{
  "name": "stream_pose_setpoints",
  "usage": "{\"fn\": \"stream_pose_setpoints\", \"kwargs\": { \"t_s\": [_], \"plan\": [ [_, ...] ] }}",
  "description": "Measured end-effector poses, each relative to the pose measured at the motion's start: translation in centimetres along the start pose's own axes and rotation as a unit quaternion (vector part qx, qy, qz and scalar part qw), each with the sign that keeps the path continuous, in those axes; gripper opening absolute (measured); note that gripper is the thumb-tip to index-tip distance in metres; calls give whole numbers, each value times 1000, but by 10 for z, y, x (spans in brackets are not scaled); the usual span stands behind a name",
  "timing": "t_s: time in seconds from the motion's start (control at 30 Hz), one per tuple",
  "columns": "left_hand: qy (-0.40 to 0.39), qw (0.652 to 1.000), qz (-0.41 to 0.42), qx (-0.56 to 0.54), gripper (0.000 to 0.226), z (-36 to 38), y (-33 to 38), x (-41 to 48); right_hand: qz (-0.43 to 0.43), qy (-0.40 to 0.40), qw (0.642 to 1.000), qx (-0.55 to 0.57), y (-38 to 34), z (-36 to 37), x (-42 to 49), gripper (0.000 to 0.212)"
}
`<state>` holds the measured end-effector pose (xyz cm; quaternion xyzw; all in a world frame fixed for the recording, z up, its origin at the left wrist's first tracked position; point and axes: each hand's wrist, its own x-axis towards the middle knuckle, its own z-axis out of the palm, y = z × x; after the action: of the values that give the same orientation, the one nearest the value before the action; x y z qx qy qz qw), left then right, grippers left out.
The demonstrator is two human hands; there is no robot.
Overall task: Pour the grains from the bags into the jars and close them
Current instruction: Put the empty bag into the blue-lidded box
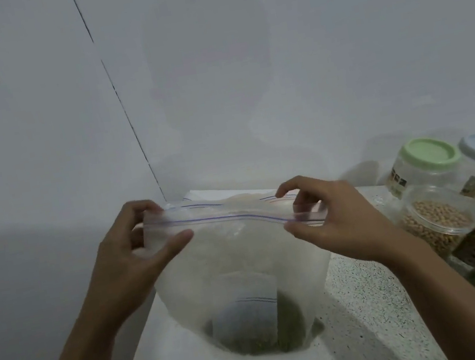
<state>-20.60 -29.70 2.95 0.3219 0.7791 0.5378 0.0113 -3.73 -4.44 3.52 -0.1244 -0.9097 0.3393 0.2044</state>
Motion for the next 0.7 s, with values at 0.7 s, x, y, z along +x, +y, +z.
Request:
{"fn": "stream_pose_setpoints", "kwargs": {
  "t_s": [0.7],
  "plan": [
    [-287, 824, 368, 323, 34, 23, -2, 50, -166, -116, 968, -152, -3, 31, 14, 47]
  ]
}}
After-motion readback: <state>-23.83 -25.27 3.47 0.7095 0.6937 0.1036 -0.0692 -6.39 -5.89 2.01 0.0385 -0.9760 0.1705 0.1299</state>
